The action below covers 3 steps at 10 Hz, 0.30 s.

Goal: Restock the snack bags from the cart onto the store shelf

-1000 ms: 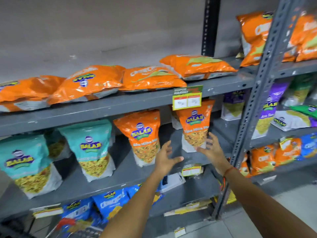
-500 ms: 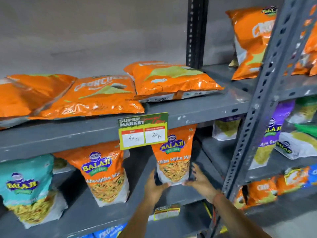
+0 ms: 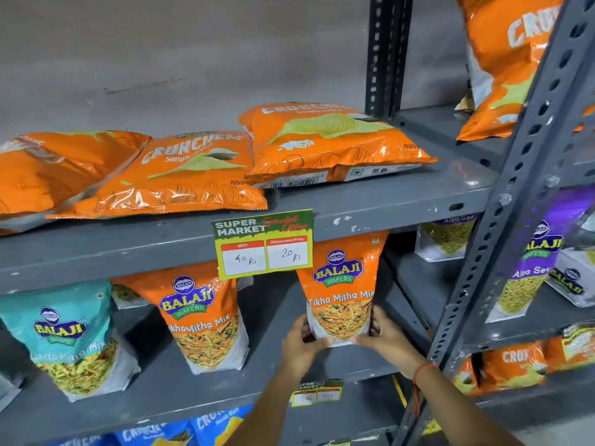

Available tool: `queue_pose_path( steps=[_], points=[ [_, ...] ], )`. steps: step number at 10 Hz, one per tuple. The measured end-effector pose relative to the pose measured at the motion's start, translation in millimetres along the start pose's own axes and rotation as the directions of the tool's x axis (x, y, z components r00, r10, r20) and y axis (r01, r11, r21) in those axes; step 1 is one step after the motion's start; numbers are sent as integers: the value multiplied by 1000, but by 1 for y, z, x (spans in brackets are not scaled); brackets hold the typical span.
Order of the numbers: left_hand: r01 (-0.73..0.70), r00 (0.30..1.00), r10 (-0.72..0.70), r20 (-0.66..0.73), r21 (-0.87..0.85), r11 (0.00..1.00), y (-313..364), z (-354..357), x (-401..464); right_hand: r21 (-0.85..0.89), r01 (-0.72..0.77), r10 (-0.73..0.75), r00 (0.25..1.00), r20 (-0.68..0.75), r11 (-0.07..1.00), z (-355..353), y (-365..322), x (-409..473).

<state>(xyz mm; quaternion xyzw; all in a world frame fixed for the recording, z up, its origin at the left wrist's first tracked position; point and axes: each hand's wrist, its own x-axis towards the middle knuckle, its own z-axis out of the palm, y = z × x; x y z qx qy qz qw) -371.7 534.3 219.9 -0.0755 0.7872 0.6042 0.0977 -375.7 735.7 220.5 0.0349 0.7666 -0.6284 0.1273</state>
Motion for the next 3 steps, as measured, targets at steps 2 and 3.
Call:
queue_pose_path(
  steps=[2, 3],
  points=[
    [54, 997, -52, -52, 42, 998, -2, -10, -24, 14, -9, 11, 982, -187, 1000, 13, -4, -22],
    [21, 992, -15, -127, 43, 999, -9, -16, -47, 14, 45, -36, 924, -382, 999, 28, 0, -45]
  ],
)
